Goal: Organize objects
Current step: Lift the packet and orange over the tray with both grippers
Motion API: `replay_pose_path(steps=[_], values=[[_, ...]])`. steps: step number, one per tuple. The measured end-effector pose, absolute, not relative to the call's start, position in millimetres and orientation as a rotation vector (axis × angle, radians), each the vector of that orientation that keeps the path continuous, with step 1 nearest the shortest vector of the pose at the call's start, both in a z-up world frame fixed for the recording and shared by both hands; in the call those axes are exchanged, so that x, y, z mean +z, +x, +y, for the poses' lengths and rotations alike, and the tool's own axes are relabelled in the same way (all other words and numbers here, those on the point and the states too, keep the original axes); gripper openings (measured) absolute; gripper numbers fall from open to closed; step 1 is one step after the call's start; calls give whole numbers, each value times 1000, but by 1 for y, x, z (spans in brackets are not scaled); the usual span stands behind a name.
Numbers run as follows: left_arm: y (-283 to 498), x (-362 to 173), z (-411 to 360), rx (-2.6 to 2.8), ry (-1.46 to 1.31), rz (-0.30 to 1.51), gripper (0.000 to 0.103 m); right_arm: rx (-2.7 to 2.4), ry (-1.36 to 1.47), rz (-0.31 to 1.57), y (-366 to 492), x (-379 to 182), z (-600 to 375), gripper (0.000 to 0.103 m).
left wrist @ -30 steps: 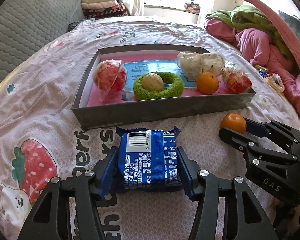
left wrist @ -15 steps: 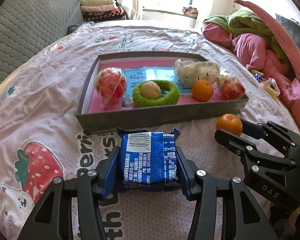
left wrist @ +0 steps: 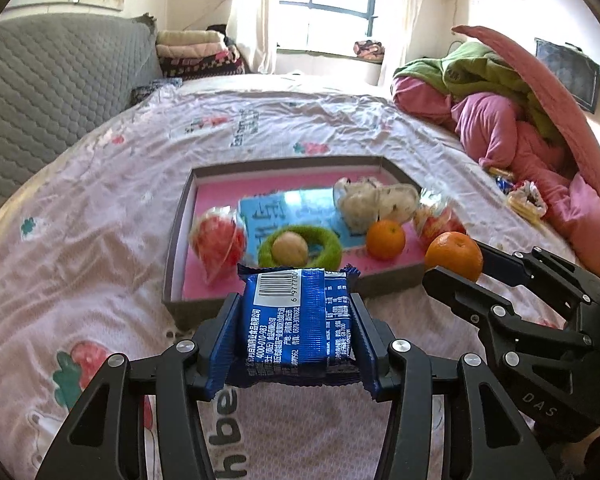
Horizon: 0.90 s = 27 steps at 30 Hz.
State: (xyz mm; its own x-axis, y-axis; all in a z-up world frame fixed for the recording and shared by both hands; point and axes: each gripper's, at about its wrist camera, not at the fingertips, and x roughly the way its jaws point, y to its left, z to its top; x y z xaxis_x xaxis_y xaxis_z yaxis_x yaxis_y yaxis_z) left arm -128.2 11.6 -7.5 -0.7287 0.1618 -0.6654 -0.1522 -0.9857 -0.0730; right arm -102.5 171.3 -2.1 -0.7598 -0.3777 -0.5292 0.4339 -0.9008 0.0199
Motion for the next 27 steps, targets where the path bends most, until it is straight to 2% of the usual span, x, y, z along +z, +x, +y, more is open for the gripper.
replay_pose_path(steps=[14, 27], values=[[-161, 25, 16, 2830, -917, 13, 53, -2671, 620, 176, -125, 27, 180, 39], [-192, 11, -7, 2856, -956, -19, 53, -2678, 641, 193, -154, 18, 178, 39]])
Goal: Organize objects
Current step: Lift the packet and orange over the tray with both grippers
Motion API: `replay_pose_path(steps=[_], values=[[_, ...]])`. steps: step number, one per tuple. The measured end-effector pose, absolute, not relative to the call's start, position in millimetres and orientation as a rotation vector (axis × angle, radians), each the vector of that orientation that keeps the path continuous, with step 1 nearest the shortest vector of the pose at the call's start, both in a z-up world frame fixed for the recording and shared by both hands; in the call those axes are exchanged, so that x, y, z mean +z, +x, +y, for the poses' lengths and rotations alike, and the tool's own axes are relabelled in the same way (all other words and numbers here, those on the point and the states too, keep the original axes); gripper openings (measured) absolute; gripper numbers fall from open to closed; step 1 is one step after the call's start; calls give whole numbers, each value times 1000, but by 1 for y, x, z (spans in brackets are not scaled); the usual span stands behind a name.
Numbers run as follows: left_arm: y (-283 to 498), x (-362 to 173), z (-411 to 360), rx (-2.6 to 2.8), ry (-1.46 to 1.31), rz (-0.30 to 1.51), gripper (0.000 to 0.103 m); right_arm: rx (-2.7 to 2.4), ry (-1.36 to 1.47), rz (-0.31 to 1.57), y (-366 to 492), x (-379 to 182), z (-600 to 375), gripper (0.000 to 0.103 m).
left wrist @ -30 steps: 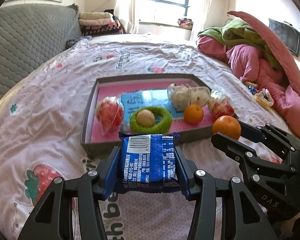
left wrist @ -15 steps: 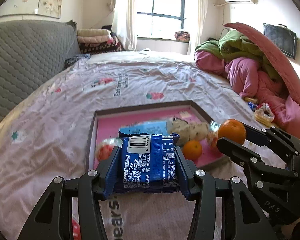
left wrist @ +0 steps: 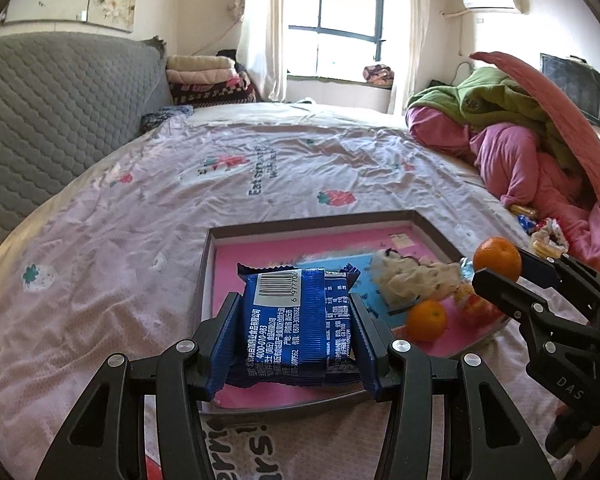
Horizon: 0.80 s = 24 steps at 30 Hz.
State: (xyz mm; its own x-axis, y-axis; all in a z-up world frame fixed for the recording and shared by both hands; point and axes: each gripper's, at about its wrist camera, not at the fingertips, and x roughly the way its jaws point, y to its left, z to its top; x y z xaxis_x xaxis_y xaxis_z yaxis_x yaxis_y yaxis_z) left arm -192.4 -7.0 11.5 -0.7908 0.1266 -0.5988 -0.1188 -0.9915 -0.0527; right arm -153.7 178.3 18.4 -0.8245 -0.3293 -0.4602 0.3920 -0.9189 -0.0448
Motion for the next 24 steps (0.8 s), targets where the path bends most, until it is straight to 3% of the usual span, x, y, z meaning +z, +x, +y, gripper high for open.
replay_pose_path(steps=[24], values=[[-211, -31, 6, 2794, -1007, 19, 53, -2544, 796, 259, -168, -29, 151, 39]])
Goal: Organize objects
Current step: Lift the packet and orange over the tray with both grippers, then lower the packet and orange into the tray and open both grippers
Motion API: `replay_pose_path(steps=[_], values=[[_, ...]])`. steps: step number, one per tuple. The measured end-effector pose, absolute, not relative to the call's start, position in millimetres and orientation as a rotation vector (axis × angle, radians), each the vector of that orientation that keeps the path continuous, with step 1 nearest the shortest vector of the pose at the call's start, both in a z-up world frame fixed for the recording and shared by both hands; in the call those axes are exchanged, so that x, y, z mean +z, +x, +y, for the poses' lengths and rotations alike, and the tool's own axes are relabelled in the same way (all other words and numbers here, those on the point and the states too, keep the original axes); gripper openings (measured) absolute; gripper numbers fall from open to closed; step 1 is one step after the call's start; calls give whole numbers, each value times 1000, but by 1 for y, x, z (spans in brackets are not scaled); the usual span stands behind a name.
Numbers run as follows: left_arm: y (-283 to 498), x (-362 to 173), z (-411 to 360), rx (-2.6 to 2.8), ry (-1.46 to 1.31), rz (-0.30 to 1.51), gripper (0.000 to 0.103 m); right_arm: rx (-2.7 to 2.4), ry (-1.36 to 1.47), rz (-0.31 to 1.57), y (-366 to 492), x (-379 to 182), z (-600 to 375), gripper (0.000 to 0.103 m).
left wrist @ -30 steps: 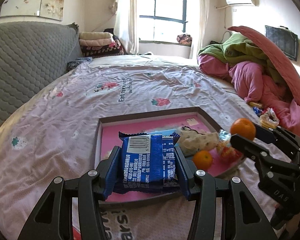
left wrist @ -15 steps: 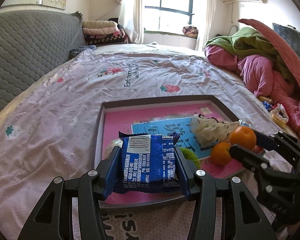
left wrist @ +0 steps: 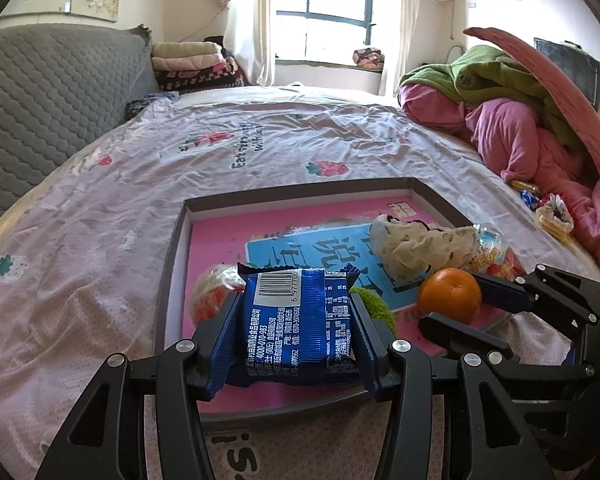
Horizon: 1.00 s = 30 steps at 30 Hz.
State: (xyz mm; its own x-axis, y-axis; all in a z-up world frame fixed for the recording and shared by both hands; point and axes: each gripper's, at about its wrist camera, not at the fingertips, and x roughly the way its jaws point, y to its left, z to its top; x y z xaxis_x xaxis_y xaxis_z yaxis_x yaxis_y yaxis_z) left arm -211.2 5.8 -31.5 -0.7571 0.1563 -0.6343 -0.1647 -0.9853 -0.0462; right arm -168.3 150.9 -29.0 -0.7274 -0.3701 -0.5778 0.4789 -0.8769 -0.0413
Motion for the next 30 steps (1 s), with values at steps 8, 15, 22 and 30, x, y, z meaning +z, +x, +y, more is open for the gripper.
replay_pose_path(steps=[8, 15, 22, 30], values=[[-217, -41, 7, 2771, -1051, 4, 53, -2513, 839, 304, -173, -39, 142, 39], [-218, -42, 8, 2768, -1058, 4, 54, -2505, 843, 306, -174, -40, 142, 39], [-219, -43, 9, 2769, -1060, 2, 54, -2505, 844, 304, -174, -39, 142, 39], [-218, -43, 8, 2773, -1060, 8, 54, -2510, 844, 309, -174, -39, 141, 39]])
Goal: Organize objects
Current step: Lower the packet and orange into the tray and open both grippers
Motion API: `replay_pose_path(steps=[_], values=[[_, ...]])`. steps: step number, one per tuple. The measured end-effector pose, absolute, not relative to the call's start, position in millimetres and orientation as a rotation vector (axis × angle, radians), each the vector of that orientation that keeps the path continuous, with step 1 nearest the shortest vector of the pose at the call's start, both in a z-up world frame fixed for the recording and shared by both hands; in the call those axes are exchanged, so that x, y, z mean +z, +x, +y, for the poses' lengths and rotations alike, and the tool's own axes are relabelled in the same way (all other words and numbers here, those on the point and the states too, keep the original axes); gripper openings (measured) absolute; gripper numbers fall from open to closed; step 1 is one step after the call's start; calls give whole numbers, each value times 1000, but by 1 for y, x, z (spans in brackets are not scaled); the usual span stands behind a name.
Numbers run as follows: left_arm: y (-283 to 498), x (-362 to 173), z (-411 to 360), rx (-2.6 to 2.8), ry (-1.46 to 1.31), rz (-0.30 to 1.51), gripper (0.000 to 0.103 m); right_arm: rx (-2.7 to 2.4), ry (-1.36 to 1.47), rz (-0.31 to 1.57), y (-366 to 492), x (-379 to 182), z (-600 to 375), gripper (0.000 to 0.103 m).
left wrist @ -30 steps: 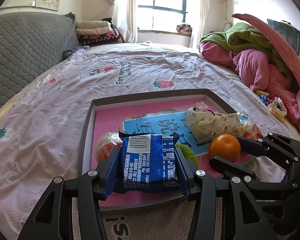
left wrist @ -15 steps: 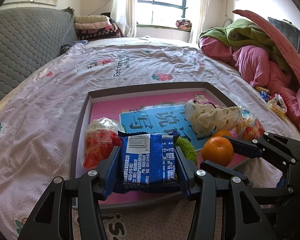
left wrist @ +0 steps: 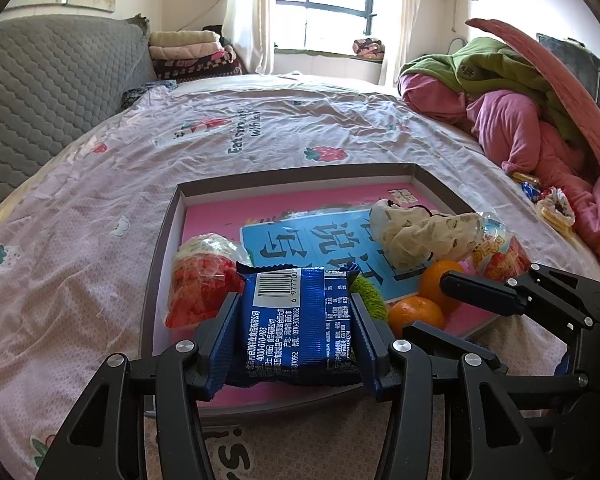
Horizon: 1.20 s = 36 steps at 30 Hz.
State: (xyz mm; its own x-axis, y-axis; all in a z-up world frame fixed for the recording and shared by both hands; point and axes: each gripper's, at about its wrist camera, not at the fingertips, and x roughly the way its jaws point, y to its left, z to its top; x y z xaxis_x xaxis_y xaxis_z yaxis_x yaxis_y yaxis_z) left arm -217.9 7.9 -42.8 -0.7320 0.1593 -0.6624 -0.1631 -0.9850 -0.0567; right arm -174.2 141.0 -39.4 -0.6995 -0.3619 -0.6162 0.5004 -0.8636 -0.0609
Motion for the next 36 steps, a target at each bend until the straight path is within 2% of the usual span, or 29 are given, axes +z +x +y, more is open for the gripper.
replay_pose_path(steps=[25, 27, 29, 36], values=[[-215, -31, 3, 2802, -1016, 0, 55, -2561, 833, 270, -168, -29, 155, 42], [-214, -31, 3, 2802, -1019, 1, 55, -2564, 831, 267, -168, -28, 155, 44], [-214, -31, 3, 2803, -1018, 0, 55, -2565, 829, 260, -167, -27, 156, 51], [-213, -28, 3, 2807, -1022, -10, 55, -2584, 824, 238, -169, -25, 159, 55]])
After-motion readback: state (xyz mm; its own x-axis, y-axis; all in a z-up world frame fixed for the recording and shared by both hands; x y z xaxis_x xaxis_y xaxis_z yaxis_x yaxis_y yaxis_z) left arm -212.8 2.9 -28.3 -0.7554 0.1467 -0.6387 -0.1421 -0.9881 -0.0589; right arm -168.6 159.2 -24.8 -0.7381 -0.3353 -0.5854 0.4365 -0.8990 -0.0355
